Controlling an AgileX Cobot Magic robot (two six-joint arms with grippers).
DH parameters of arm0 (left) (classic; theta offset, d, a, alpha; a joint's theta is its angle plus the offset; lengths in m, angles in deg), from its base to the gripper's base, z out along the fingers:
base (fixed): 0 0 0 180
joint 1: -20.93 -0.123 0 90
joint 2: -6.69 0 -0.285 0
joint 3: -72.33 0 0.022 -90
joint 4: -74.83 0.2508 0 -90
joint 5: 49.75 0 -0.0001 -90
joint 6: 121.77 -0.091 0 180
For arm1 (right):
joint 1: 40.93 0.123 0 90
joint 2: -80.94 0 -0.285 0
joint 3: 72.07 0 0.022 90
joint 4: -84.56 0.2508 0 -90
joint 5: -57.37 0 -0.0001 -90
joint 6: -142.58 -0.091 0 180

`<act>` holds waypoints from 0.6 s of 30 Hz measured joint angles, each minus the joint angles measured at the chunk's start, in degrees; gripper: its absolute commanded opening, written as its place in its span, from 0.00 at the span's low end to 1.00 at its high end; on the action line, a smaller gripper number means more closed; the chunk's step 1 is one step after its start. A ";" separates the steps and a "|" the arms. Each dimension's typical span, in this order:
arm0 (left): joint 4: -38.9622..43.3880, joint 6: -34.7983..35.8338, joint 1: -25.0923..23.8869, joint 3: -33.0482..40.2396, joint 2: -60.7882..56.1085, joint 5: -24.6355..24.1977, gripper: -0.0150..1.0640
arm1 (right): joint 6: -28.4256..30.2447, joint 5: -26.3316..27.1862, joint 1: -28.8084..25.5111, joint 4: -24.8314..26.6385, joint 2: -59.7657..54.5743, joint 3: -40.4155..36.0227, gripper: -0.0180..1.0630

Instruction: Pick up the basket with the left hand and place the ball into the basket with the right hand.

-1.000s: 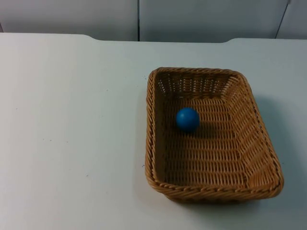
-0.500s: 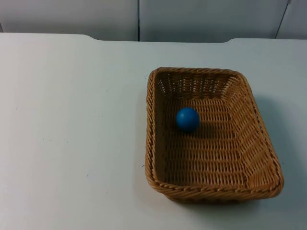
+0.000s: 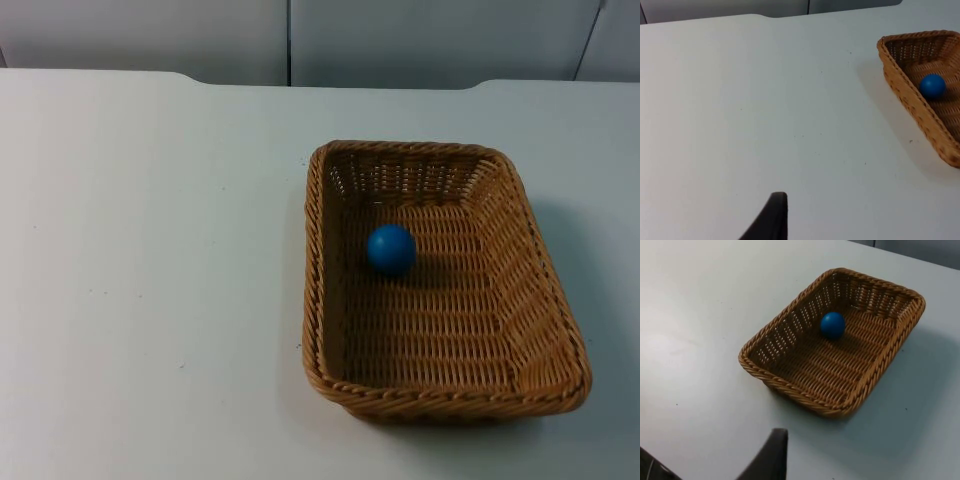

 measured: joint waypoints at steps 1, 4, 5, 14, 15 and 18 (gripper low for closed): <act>0.00 0.00 0.00 0.00 0.00 0.00 0.99 | 0.00 0.00 0.00 0.00 0.00 0.00 0.99; 0.00 0.10 0.00 0.00 0.00 0.00 0.99 | 0.00 0.00 0.00 0.00 0.00 0.00 0.99; 0.00 0.10 0.00 0.00 0.00 0.00 0.99 | 0.00 0.00 0.00 0.00 0.00 0.00 0.99; 0.00 0.10 0.00 0.00 0.00 0.00 0.99 | 0.00 0.00 0.00 0.00 0.00 0.00 0.99; 0.00 0.10 0.00 0.00 0.00 0.00 0.99 | 0.00 0.00 -0.87 0.00 0.00 0.00 0.99; 0.00 0.10 0.00 0.00 0.00 0.00 0.99 | 0.00 0.00 -3.26 0.00 0.00 0.00 0.99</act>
